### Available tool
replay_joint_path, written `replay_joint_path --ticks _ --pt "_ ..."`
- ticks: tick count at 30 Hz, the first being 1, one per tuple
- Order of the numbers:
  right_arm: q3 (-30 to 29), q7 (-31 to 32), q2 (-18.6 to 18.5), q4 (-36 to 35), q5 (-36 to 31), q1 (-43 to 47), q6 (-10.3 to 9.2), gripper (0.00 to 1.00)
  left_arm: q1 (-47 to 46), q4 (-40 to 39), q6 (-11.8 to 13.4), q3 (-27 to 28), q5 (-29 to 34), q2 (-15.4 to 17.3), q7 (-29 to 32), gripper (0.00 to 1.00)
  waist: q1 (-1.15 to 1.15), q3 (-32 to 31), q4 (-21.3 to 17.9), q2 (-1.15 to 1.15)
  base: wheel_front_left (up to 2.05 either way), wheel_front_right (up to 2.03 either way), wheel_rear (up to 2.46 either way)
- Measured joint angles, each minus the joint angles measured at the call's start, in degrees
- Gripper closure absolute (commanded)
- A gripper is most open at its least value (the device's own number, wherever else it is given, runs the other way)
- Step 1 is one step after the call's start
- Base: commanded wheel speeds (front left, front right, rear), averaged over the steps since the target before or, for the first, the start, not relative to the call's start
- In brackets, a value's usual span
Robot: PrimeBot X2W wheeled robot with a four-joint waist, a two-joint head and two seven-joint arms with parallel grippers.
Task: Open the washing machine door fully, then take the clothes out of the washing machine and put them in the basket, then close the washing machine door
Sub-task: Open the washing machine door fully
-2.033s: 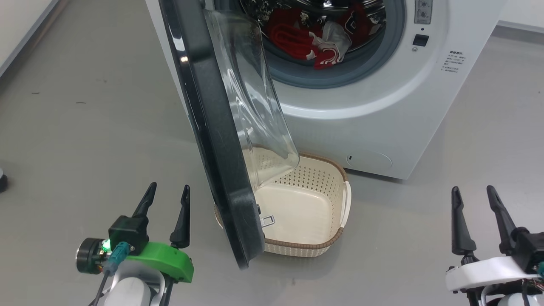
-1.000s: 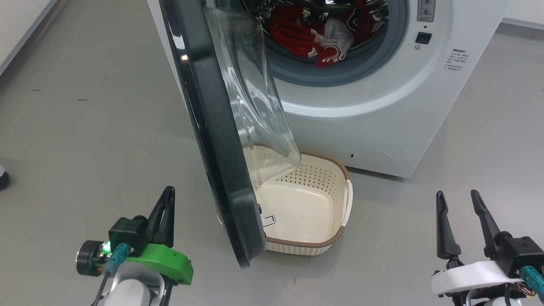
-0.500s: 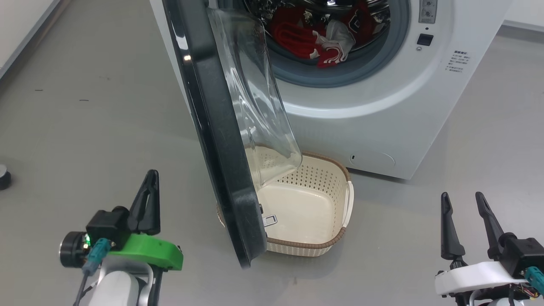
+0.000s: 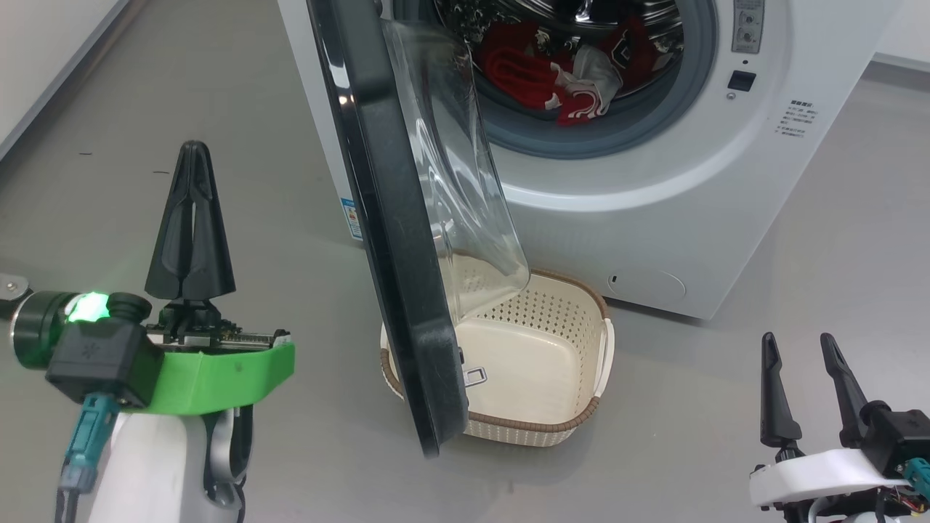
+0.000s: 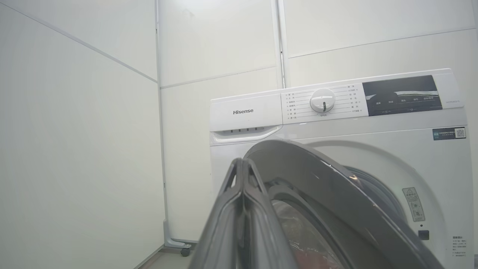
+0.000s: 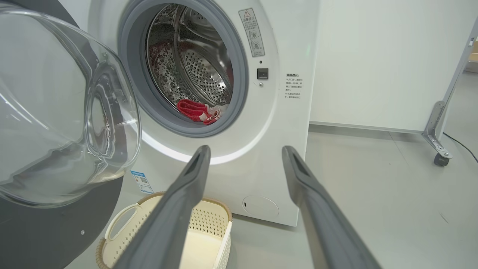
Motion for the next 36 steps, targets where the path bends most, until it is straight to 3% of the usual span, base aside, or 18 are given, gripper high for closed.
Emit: replay_joint_path --ticks 7,13,19,24,36 --pt "-0.1 0.0 0.32 0.47 -0.46 0.0 0.73 0.0 -0.02 -10.33 -2.11 -5.35 0.31 0.03 -0.01 1.0 0.0 -0.54 0.19 0.0 0.0 0.0 0.0" --pt "-0.12 0.0 0.43 1.0 -0.62 0.0 1.22 0.0 0.31 -13.91 -5.69 -12.37 -1.12 0.1 -0.02 1.0 0.0 -1.06 0.22 0.0 0.0 0.0 0.0" --pt "-0.09 0.0 0.57 1.46 -0.93 0.0 1.51 0.0 4.26 -12.06 -8.1 -20.4 -1.71 0.42 -0.01 1.0 0.0 -1.63 0.0 0.0 0.0 0.0 0.0" --pt "-0.09 0.0 0.69 1.65 -0.93 0.05 1.74 0.0 6.73 -9.55 -8.58 -26.26 -3.5 2.15 2.01 1.0 0.0 -1.93 -0.39 0.0 0.0 0.0 0.0" --pt "-0.24 0.0 0.73 1.82 -0.98 0.17 1.76 0.0 9.98 -2.01 -8.65 -33.06 -8.91 5.1 9.76 1.0 0.0 -1.87 -1.24 0.0 0.0 0.0 0.0"
